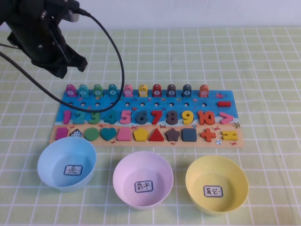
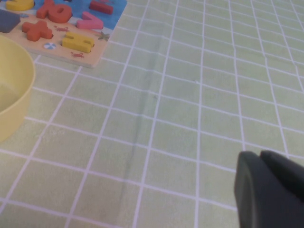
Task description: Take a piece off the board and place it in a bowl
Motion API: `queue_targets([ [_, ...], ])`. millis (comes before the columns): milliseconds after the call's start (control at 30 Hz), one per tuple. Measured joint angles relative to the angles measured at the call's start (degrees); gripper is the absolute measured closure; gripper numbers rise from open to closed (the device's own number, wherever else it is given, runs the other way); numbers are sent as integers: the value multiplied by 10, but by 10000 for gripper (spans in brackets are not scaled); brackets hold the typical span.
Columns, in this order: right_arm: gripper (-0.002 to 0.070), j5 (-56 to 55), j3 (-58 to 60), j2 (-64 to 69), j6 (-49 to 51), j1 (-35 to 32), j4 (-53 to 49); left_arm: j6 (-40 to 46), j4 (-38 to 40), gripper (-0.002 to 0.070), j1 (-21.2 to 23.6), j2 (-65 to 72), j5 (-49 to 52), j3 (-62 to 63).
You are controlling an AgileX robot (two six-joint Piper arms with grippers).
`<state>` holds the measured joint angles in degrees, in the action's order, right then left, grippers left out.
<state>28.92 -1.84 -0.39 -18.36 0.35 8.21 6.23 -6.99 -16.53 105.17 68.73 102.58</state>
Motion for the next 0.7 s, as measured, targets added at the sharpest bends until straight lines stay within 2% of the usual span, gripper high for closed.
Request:
queue_targets([
  [133,694,0,0,0,0,0,0,-13,2,645,5,26,-1,11],
  [200,694,0,0,0,0,0,0,-17,10,587,16,40,-1,12],
  [433,694,0,0,0,0,0,0,-31,56,265,66,81,-11,13],
  [533,694,0,0,0,0,0,0,-27,73,228,77,93,-30,15],
  [700,694,0,0,0,0,0,0,-20,80,231,79,115,-39,55],
])
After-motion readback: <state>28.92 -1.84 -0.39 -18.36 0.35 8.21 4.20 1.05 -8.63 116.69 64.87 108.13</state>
